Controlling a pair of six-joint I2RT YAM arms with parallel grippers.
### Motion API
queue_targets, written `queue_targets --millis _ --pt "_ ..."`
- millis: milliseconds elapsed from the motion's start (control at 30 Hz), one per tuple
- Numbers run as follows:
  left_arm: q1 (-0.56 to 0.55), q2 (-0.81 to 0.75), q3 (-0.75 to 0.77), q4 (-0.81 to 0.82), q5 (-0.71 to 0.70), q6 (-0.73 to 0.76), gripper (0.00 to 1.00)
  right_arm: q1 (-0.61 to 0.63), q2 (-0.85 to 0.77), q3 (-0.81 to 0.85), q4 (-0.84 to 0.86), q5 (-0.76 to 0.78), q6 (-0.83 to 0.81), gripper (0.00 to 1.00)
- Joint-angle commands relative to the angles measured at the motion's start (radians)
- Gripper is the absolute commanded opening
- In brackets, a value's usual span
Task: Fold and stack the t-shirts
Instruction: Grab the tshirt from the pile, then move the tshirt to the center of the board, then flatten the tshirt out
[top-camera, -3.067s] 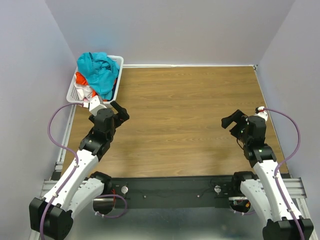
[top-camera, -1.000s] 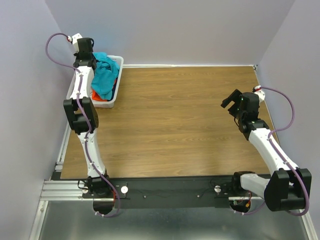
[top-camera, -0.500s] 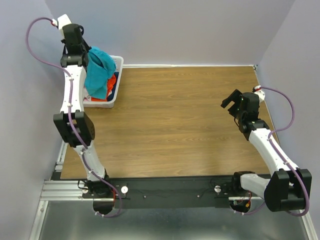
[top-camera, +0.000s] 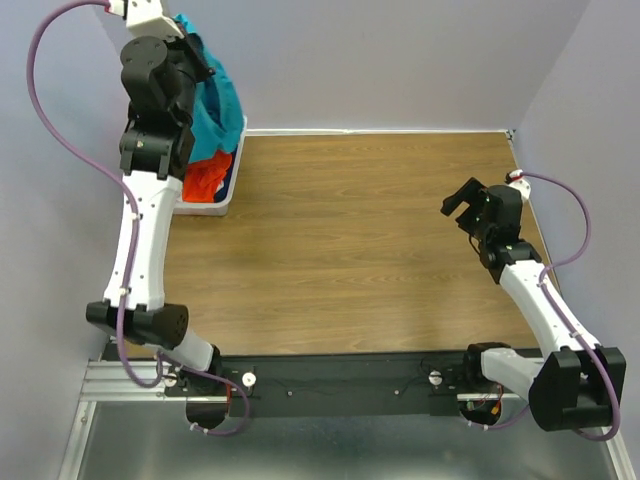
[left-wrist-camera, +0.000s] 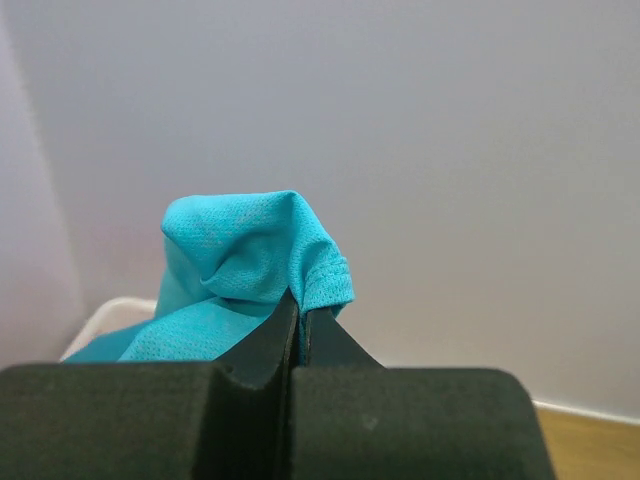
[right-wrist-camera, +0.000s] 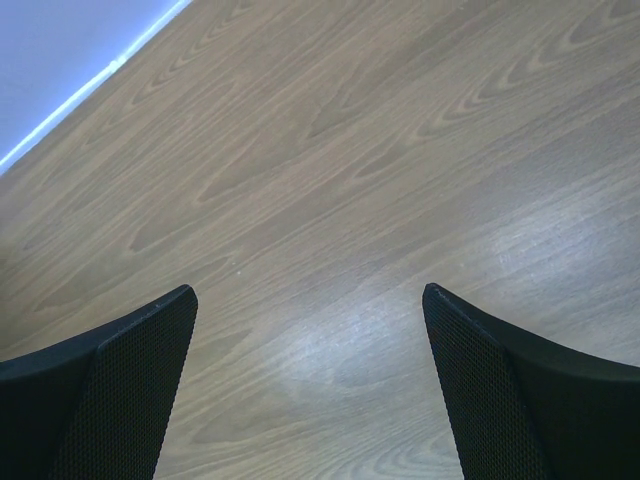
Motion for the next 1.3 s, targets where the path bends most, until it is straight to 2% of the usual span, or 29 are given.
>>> queue_targets --millis 0,200,300,400,500,533,567,633,667,700,733,833,900,1000,1200,1267 --pt "-0.111 -0.140 -0.032 0.119 0.060 0.060 0.00 -0.003 -0.041 0.011 -0.017 -0.031 -0.016 1.00" --pt "-0.330 -0.280 -0.189 0.257 0.186 0.075 0.00 -0.002 -0.102 0.006 -0.017 -0.044 -0.019 1.00" --pt "-0.410 -0.300 -0.252 0.312 0.220 0.061 0.00 -0.002 -0.142 0.006 -0.018 -0.050 -0.024 1.00" --pt "-0.448 -0.280 -0.309 0.323 0.271 0.038 0.00 -0.003 -0.176 -0.006 -0.017 -0.048 -0.027 1.00" --pt "-0.456 -0.272 -0.457 0.392 0.283 -0.021 0.00 -0.003 -0.216 -0.013 -0.017 -0.041 -0.030 1.00" --pt "-0.456 -0.271 -0.570 0.421 0.297 -0.052 0.12 -0.003 -0.222 -0.014 -0.020 -0.041 -0.035 1.00" --pt "-0.456 -0.265 -0.620 0.458 0.301 -0.064 0.22 -0.003 -0.224 -0.012 -0.023 -0.041 -0.039 1.00" --pt "-0.454 -0.231 -0.742 0.467 0.247 -0.116 0.41 -0.003 -0.224 -0.012 -0.024 -0.053 -0.039 1.00" --pt "-0.453 -0.202 -0.770 0.452 0.161 -0.130 0.50 -0.003 -0.215 -0.012 -0.027 -0.074 -0.042 1.00" --pt "-0.451 -0.186 -0.811 0.432 0.110 -0.150 0.70 -0.002 -0.210 -0.010 -0.027 -0.087 -0.044 1.00" --pt "-0.445 -0.171 -0.821 0.373 0.058 -0.187 0.79 -0.002 -0.193 -0.009 -0.029 -0.099 -0.041 1.00" --pt "-0.430 -0.122 -0.849 0.257 -0.094 -0.238 0.94 -0.003 -0.170 -0.006 -0.036 -0.162 -0.038 1.00" --pt "-0.416 -0.128 -0.893 0.191 -0.163 -0.290 0.97 -0.003 -0.155 -0.009 -0.046 -0.226 -0.030 1.00" --pt "-0.407 -0.184 -1.070 0.200 -0.160 -0.354 0.98 -0.002 -0.136 -0.020 -0.076 -0.277 -0.025 1.00" --pt "-0.407 -0.298 -1.289 0.231 -0.100 -0.433 0.98 0.070 -0.097 -0.046 -0.122 -0.255 -0.039 1.00" --pt "-0.407 -0.321 -1.358 0.228 -0.105 -0.471 0.98 0.141 -0.041 -0.027 -0.122 -0.225 -0.044 1.00"
